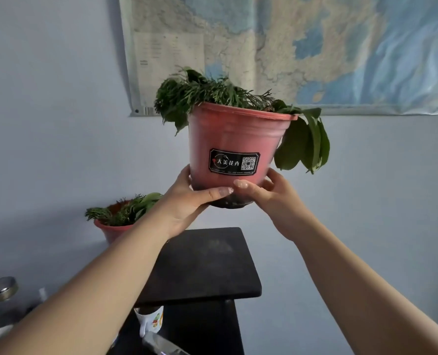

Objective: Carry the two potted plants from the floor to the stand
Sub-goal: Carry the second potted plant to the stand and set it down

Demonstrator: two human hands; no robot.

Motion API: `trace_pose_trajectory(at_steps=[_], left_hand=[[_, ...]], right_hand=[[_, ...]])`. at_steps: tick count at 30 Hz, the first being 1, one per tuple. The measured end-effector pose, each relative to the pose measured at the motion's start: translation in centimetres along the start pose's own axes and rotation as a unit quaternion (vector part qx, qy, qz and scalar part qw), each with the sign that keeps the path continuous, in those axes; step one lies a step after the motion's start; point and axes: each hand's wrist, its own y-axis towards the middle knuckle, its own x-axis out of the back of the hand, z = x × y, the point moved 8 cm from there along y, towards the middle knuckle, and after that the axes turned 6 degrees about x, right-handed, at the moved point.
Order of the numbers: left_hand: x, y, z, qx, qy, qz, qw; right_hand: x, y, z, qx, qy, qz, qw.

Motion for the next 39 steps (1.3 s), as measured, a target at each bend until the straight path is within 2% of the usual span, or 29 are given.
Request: trace_pose_trajectory(at_steps=[6,12,21,27,39], left_hand=[[1.9,4.2,3.5,0.009,0.176,-0.062,0.982],[4.1,6.7,11.1,0.053,0.269,-0.077,0.959],[8.2,7.5,20.8,0.112,0.305,-0.063,0.944],[10.3,7.1,23.3,0.134,0.329,-0.075,0.932],[11.2,7.9,24.8,0.147,0.305,-0.055,0.939]], right_hand=[[1.4,3.6,-5.1,-0.022,-0.047,0.023,0.998],[1.9,4.4,-13.9,-0.080,-0.095,0.045,0.991],[0.0,3.0,-24.9,-0.113,-0.113,0.069,0.985],[-1.4,2.2,-27.5,-0.144,-0.128,0.097,0.976],[-2.1,2.8,-28.7,-0.132,-0.156,0.095,0.974]])
